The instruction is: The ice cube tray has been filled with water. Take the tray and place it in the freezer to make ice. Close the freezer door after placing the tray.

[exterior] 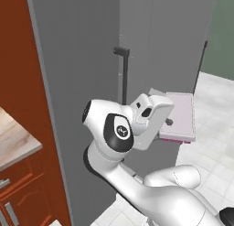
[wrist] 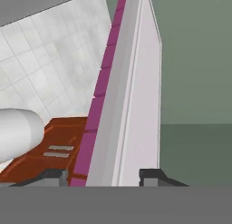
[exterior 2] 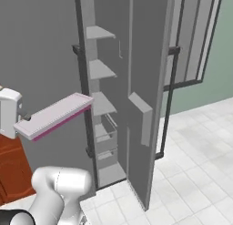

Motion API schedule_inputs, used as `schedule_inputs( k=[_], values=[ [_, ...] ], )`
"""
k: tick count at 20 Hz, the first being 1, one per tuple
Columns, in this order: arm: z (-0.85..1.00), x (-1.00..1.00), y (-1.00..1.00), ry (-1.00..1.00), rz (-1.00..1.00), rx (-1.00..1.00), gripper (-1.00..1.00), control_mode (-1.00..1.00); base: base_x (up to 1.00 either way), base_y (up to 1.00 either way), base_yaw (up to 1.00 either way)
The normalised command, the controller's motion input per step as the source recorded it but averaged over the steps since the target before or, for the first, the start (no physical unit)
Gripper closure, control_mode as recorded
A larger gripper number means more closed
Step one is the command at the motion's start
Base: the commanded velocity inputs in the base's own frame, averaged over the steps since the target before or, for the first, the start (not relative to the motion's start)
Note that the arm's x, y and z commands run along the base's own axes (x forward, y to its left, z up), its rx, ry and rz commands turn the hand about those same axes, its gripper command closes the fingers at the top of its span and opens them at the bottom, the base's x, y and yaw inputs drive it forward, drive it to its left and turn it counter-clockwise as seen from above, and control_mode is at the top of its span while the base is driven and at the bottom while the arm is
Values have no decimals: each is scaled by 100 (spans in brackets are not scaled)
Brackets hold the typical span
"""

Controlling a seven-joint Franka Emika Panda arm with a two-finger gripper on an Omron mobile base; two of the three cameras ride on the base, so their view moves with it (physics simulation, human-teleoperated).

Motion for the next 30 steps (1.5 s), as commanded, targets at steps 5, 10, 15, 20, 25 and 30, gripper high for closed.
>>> schedule_inputs(
  k=[5, 10, 15, 20, 25, 30],
  values=[
    [0, 0, 0, 0, 0, 0, 100, 100, 20, -48, 35],
    [0, 0, 0, 0, 0, 0, 100, 100, 18, -39, 23],
    [0, 0, 0, 0, 0, 0, 100, 100, 15, -38, 22],
    [0, 0, 0, 0, 0, 0, 100, 100, 13, -36, 25],
    [0, 0, 0, 0, 0, 0, 100, 100, 9, -46, 19],
    [0, 0, 0, 0, 0, 0, 100, 100, 9, -50, 17]
  ],
)
